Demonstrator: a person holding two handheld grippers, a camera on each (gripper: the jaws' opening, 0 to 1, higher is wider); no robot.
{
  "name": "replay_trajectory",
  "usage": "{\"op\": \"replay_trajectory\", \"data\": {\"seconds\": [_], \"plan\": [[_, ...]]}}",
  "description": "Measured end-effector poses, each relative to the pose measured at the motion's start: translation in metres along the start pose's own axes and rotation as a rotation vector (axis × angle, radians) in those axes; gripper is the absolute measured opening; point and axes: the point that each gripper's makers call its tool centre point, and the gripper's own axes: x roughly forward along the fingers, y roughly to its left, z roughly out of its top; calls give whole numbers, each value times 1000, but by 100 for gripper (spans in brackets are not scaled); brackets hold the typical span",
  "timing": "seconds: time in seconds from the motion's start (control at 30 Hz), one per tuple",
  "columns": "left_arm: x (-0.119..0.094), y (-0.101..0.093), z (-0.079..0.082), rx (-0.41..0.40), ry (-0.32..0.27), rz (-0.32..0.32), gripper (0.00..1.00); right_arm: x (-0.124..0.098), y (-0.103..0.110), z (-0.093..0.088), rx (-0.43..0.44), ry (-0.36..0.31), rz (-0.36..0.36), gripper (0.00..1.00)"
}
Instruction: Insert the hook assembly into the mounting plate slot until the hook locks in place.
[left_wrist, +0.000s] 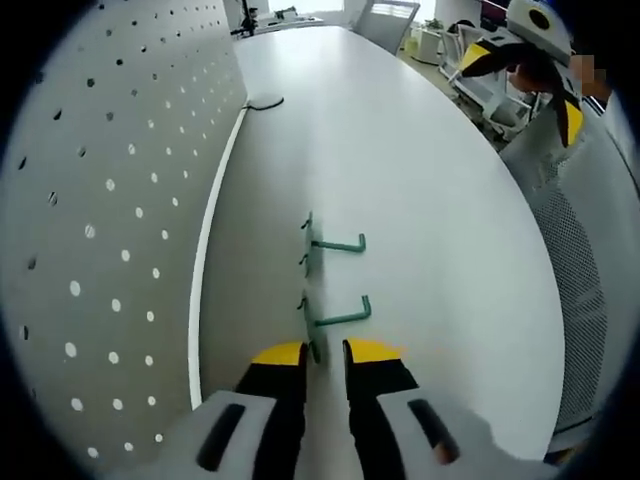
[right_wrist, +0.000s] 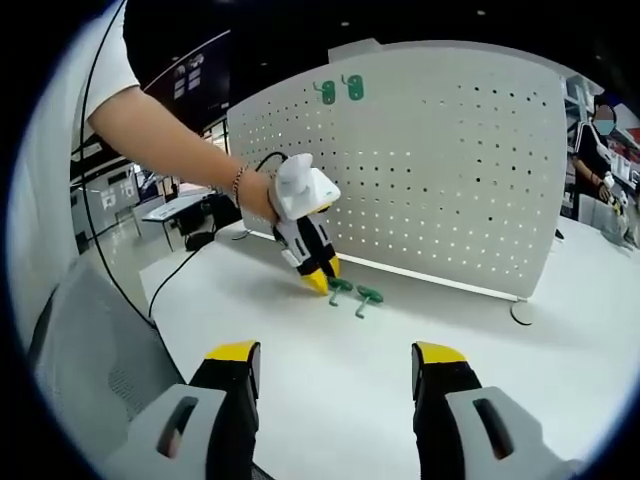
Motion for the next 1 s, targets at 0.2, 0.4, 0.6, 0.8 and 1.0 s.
{"op": "replay_trajectory", "data": {"seconds": [0.2, 0.4, 0.6, 0.8, 1.0], "plan": [[0, 3, 1, -5, 9, 34, 8, 0, 0, 0, -2, 2, 0, 59], [1, 5, 1, 0, 22, 53, 4, -1, 0, 0, -1, -1, -1, 59], [1, 4, 1, -12, 31, 89, 2, -1, 0, 0, -3, 3, -3, 59], [1, 6, 1, -23, 29, 86, 2, 0, 0, 0, -4, 5, 1, 59], [0, 4, 0, -5, 28, 100, 1, 0, -1, 0, 7, 1, -3, 59]]}}
